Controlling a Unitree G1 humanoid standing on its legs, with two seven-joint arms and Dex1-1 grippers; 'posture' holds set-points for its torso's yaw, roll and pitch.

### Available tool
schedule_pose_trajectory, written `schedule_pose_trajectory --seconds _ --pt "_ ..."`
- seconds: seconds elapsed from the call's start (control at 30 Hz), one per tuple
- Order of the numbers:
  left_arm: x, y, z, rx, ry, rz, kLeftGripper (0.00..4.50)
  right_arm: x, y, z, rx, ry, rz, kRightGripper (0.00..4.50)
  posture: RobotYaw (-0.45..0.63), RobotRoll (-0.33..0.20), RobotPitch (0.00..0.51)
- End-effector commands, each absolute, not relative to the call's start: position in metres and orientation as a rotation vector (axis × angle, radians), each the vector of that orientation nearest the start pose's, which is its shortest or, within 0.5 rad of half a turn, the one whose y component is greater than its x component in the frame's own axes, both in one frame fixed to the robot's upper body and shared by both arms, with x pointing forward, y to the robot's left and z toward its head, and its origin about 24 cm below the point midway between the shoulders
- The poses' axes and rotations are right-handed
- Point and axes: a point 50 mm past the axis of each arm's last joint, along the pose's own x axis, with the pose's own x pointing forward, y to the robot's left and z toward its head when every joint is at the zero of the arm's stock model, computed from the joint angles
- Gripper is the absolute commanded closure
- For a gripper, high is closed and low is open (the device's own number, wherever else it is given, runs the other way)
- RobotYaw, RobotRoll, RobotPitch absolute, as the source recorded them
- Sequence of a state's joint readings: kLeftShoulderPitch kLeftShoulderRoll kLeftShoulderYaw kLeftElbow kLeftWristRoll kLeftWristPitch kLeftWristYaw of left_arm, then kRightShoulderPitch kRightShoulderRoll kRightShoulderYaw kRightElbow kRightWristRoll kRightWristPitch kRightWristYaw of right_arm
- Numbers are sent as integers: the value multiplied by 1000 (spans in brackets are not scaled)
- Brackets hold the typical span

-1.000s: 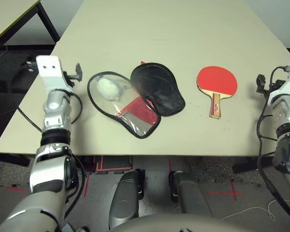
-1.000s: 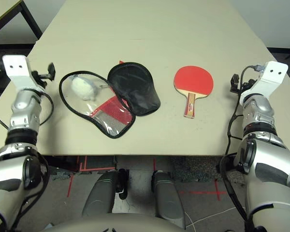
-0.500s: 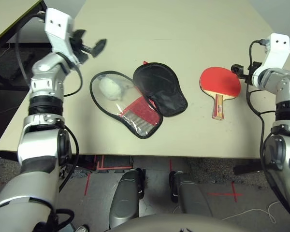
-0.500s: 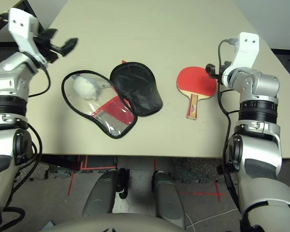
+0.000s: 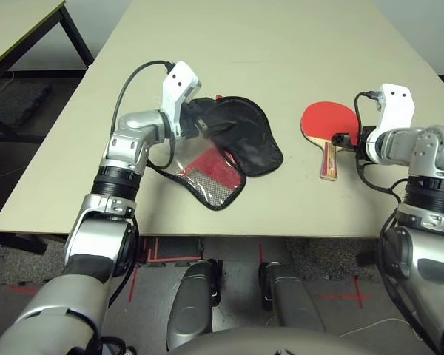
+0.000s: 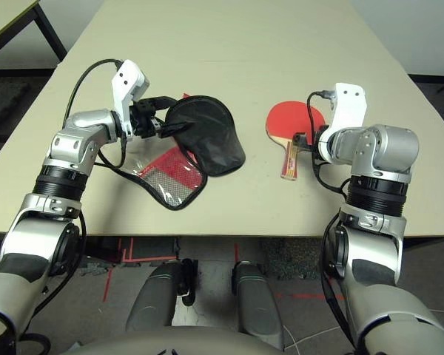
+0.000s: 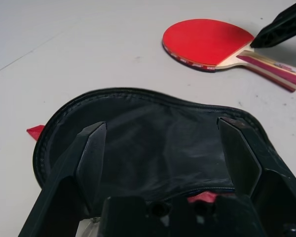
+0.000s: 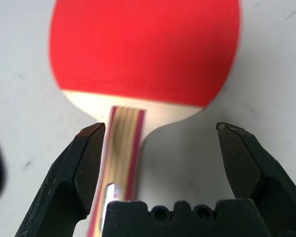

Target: Store the ping-pong paddle in its case and zip it.

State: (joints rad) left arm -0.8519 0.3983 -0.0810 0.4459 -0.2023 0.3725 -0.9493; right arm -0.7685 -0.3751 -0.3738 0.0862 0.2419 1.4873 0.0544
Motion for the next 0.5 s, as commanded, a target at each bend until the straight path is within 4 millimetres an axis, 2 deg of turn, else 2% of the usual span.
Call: schedule_pose_trajectory --seconds 0.03,0.5 --pt "362 135 174 225 113 -1009 0 324 -234 151 175 736 -72 15 84 0 137" --pt "357 135 181 223 100 -990 0 324 -212 129 134 844 -15 15 137 0 145"
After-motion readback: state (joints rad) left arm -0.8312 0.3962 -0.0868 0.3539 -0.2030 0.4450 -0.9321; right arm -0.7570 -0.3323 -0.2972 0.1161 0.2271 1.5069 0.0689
